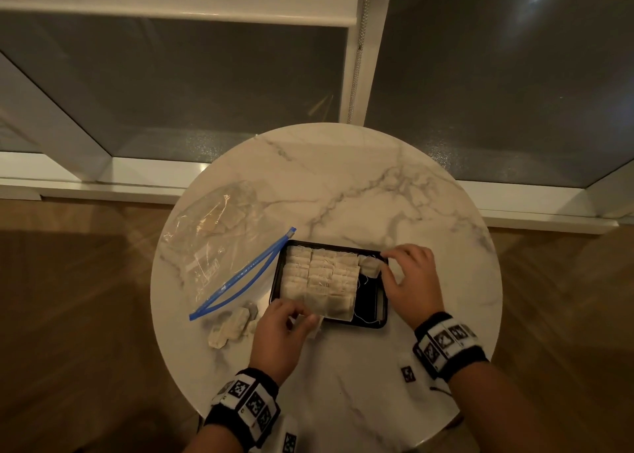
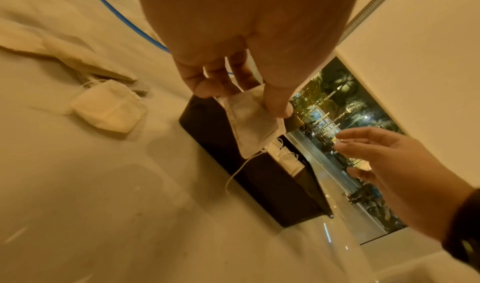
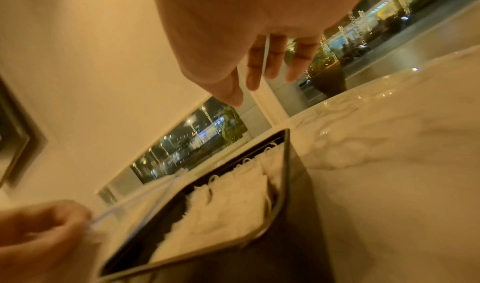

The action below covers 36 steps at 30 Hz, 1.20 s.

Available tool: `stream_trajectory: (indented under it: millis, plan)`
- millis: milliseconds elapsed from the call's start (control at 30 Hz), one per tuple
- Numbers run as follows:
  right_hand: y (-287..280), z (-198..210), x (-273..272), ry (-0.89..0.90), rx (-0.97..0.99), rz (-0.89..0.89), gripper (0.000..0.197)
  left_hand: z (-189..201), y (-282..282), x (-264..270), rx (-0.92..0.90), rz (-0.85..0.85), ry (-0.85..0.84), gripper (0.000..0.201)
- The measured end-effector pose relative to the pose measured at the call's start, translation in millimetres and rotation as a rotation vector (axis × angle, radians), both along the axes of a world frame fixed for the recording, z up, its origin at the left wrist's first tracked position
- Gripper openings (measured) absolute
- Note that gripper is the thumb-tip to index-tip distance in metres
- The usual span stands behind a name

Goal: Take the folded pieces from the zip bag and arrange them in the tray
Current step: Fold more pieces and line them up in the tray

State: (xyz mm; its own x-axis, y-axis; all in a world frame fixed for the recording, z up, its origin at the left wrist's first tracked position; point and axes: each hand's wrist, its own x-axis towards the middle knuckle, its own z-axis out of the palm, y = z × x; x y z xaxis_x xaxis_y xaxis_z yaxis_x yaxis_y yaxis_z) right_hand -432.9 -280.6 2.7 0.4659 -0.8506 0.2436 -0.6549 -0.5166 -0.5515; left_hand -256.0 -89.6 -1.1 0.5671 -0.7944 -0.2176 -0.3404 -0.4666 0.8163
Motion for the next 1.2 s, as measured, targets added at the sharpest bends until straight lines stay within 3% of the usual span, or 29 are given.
stream_trajectory:
  millis: [133,200,300,467,533,633,733,800,933,1067,1200]
  plan:
    - [44.5,11.5,-9.6,-0.111,0.394,0.046,0.009,6.2,-11.7,-11.3,-0.033,0.093,0.319,0.007]
    - [60.2,15.2,-9.3,-0.080,0.592,0.145,0.020,8.9,-20.6,-18.7,-0.043,0.139,0.454,0.002]
    - [64.1,17.4,-9.4,-0.137,0.660,0.134,0.020,12.6,-34.6,-27.9,-0.075,0.180,0.604,0.004]
    - [51.4,18.0,-14.9,-0.301,0.759,0.035,0.007,16.4,-50.6,-37.1,-0.073,0.174,0.668,0.007]
    - [47.7,13.1,-18.0,-0.356,0.743,0.002,0.007,19.5,-54.4,-38.0,-0.073,0.141,0.613,0.006]
    - [43.6,-5.2,-25.8,-0.408,0.676,-0.164,0.006,18.4,-63.0,-33.3,-0.043,0.062,0.404,0.006]
    - [42.4,-34.5,-39.9,-0.334,0.705,-0.258,0.028,13.1,-80.8,-24.5,0.042,-0.027,0.154,0.008]
    - [45.7,-51.3,-49.6,-0.261,0.742,-0.201,0.050,12.0,-96.6,-19.7,0.098,-0.078,0.046,0.004]
    - [51.6,-64.4,-61.9,-0.111,0.609,0.019,0.081,15.0,-131.3,-14.1,0.143,-0.161,-0.070,0.004]
    - [59.4,-71.9,-69.1,0.109,0.444,0.187,0.083,12.1,-159.1,-13.6,0.241,-0.257,-0.156,0.010]
    - [64.7,-82.1,-70.1,0.103,0.388,0.179,0.077,9.6,-170.0,-17.3,0.345,-0.364,-0.234,0.017]
